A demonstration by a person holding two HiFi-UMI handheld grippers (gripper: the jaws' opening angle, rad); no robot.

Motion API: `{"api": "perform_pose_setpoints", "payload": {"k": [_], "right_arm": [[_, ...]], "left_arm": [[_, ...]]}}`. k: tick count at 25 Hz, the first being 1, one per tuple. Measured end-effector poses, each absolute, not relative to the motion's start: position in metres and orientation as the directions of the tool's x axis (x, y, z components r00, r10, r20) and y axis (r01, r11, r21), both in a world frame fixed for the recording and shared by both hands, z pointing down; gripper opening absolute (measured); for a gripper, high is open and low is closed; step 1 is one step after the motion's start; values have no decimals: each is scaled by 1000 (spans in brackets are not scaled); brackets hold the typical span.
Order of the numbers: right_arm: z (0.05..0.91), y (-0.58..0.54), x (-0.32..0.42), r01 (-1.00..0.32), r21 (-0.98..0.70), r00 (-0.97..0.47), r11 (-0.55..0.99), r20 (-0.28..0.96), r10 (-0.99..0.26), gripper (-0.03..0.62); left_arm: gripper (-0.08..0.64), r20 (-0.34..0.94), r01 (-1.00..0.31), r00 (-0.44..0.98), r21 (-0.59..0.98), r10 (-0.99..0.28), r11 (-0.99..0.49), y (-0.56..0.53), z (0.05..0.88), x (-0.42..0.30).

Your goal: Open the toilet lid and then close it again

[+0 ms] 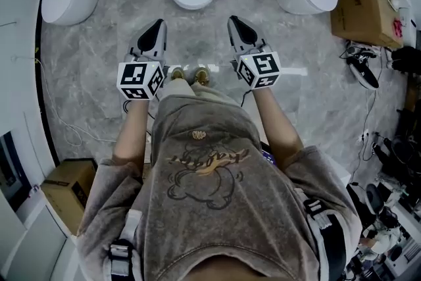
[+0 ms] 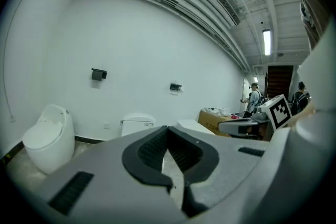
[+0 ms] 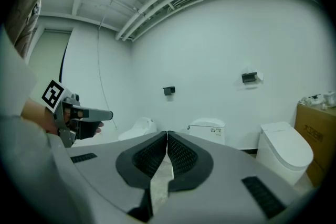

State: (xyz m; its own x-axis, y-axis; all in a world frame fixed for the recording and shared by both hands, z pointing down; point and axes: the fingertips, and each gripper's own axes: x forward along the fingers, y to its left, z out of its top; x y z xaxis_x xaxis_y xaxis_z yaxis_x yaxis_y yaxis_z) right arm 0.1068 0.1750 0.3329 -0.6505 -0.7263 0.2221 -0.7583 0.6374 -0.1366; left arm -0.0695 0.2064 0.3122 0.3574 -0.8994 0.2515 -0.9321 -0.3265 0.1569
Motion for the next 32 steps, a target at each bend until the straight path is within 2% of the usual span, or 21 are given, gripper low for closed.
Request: {"api": "perform_pose_setpoints", "payload": {"k": [7, 10, 13, 18, 23, 32], "right_arm": [[367, 126, 79, -716, -82, -683, 694, 293, -670, 31], [391, 107, 72, -703, -62, -685, 709, 331, -649, 44], [419, 86, 63, -688, -55, -684, 724, 380, -622, 159], [490, 55, 46, -633, 9, -671, 774, 492, -555, 265], [583, 35, 23, -549, 112, -624, 828, 604, -496, 284], [724, 5, 15, -536, 184, -533, 824, 683, -500, 288]], "left_arm": [[14, 302, -920, 388, 70, -871, -385, 149, 342, -86], [94, 337, -905, 415, 61, -845, -420, 125, 365, -87], [144, 384, -887, 436, 27, -814, -462, 103, 393, -86], [211, 490, -848, 445, -40, -750, -529, 65, 468, -85], [280, 592, -804, 439, -78, -676, -590, 37, 562, -91], [323, 657, -726, 435, -148, -615, -672, -7, 707, -86]]}}
